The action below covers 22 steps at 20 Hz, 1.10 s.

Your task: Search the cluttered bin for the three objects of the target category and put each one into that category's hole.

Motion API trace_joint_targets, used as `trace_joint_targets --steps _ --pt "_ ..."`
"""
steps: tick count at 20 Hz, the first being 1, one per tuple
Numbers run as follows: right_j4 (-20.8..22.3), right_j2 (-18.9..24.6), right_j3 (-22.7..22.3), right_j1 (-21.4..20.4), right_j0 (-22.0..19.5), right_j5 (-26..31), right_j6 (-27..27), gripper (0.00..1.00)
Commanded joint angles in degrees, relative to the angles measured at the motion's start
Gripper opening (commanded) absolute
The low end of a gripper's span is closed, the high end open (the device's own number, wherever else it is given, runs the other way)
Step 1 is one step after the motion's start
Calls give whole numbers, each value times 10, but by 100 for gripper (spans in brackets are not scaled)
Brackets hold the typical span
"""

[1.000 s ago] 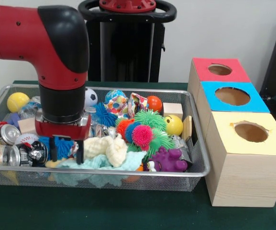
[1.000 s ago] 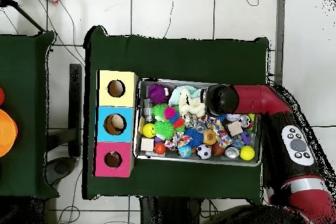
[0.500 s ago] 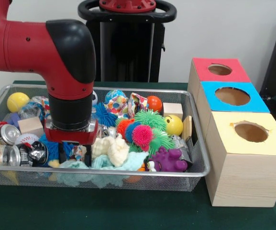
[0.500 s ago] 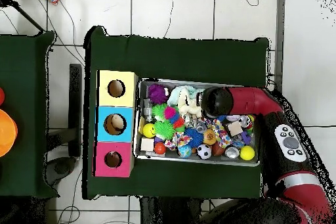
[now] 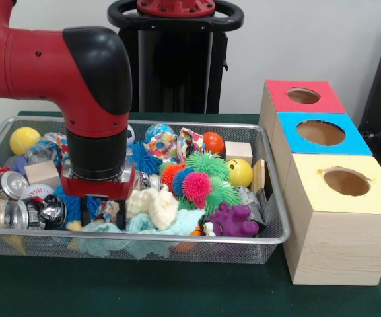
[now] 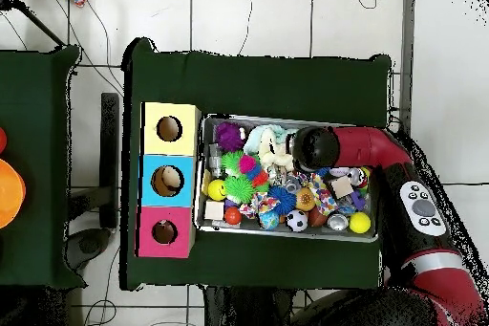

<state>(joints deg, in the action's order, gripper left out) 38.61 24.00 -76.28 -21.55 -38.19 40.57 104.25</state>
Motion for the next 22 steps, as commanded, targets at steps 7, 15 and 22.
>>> trace_joint_targets --steps 7,15,22 --pt "38 42 -55 30 -3 -75 -109 100" --pt "40 17 -82 7 10 -99 -59 100" --pt "32 11 -89 4 17 -86 -56 0"
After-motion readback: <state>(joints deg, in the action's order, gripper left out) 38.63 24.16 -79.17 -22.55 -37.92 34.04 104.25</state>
